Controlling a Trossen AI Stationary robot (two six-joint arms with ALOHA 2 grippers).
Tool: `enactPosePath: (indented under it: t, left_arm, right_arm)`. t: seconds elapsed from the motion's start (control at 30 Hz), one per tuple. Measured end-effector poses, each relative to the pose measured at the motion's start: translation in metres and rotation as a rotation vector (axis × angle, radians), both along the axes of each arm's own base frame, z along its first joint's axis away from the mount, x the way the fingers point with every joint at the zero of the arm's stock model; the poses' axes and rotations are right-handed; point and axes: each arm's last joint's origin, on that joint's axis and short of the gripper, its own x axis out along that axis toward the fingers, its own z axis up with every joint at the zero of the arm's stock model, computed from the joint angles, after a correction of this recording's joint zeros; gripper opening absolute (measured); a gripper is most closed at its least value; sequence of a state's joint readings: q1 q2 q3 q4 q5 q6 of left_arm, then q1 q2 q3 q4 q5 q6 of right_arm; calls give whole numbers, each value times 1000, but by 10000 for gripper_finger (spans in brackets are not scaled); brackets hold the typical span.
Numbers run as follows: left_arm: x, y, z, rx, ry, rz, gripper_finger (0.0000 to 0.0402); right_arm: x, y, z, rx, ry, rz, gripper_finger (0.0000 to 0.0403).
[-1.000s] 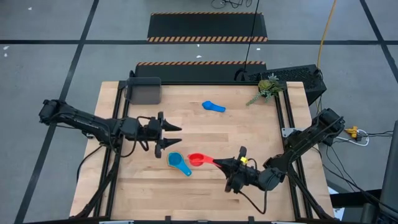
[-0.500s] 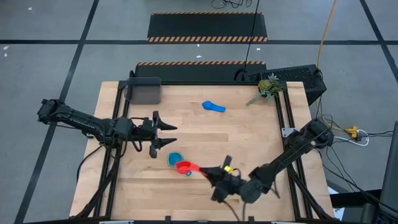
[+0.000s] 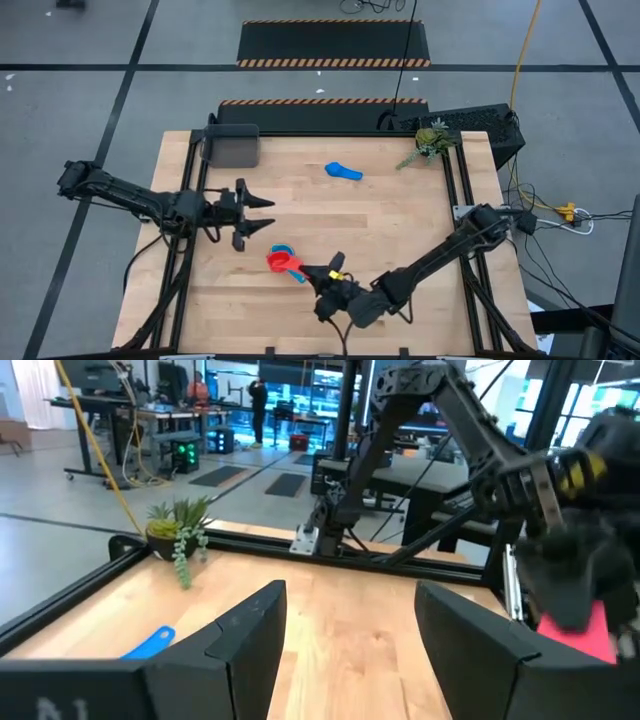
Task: Nest measuring cups in basket
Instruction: Stack the red measuring cup on top of the light blue measuring cup
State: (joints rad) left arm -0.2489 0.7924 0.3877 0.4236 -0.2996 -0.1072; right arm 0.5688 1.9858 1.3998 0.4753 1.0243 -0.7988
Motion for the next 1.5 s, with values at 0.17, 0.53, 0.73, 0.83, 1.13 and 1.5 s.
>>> enactPosePath:
  t: [0.17, 0.53, 0.73, 0.83, 1.13, 1.5]
  left_arm:
    - [-1, 0, 0, -7, -4, 0, 225]
    - [0, 0, 0, -17, -4, 0, 225]
    - [0, 0, 0, -27, -4, -1, 225]
    - [0, 0, 0, -28, -4, -1, 225]
    - [0, 0, 0, -34, -4, -1, 225]
    - [0, 0, 0, -34, -4, -1, 225]
  right_arm:
    - [8, 0, -22, -128, 108, 74, 0]
    - [18, 1, -64, -406, 275, 49, 0]
    - [21, -5, -69, -411, 284, -9, 0]
    - [22, -7, -69, -392, 275, -14, 0]
    - [24, -11, -69, -363, 265, -23, 0]
    - [26, -14, -73, -300, 261, 13, 0]
